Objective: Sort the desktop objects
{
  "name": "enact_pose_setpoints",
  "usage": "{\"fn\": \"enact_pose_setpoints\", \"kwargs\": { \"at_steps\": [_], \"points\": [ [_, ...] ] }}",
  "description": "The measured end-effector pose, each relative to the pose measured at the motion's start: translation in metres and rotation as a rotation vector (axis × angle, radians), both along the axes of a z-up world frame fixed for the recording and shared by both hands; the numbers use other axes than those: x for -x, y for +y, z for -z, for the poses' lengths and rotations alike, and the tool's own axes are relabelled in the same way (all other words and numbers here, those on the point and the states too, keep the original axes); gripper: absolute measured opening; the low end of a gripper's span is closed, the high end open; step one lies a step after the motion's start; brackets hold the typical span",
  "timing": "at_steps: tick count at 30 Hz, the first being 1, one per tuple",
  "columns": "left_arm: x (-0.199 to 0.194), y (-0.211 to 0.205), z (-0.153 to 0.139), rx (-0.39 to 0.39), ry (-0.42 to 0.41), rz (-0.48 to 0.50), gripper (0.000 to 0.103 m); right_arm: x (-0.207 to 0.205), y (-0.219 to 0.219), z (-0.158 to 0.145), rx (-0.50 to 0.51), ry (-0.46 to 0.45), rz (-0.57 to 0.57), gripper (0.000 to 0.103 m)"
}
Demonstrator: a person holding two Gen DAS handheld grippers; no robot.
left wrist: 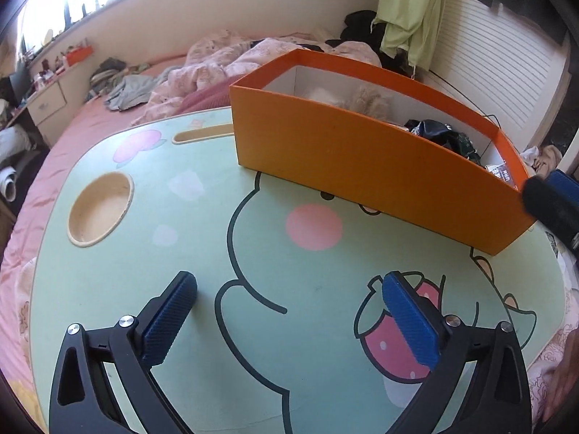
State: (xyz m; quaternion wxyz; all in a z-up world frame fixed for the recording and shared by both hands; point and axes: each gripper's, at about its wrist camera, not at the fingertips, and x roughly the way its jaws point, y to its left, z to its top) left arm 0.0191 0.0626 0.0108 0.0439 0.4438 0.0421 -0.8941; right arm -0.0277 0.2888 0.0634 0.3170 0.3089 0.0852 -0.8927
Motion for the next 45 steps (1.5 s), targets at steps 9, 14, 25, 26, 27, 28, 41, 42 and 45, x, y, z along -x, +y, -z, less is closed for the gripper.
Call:
{"fn": "enact_pose_setpoints", "kwargs": {
  "at_steps": [9,14,25,26,27,28,41,42,45],
  "points": [
    [-0.002,0.001,-0.001,0.010,-0.002,-0.005,0.102,0.087,0.069,0.021,0.161,-0.367,0.266,0.074],
    [-0.002,0.002,-0.001,0.011,-0.002,-0.007,0.102,0.121,0.041,0.028,0.159,-0.519,0.115,0.022],
    [-0.002,0.002,-0.002,0.009,-0.002,-0.008,0.102,0.160,-0.024,0.018,0.035,-0.369,0.065,0.010],
    [-0.001,0.002,-0.002,0.006,-0.002,-0.020,0.102,0.161,-0.030,0.018,0.022,-0.347,0.049,0.010],
    [-0.002,0.002,-0.002,0.005,-0.002,-0.022,0.102,0.162,-0.035,0.019,0.008,-0.331,0.036,0.010],
    [-0.002,0.002,-0.002,0.004,-0.001,-0.022,0.102,0.163,-0.038,0.020,-0.004,-0.327,0.031,0.010],
    [0.003,0.005,-0.002,0.021,-0.013,-0.029,0.102,0.080,0.013,-0.015,0.051,-0.096,0.113,0.062],
    [0.005,0.007,-0.001,0.037,-0.022,-0.039,0.102,0.067,0.013,-0.011,0.026,-0.089,0.083,0.067],
    [0.006,0.004,-0.001,0.050,-0.028,-0.079,0.103,0.038,0.005,0.018,-0.066,-0.122,0.000,0.067]
  ]
}}
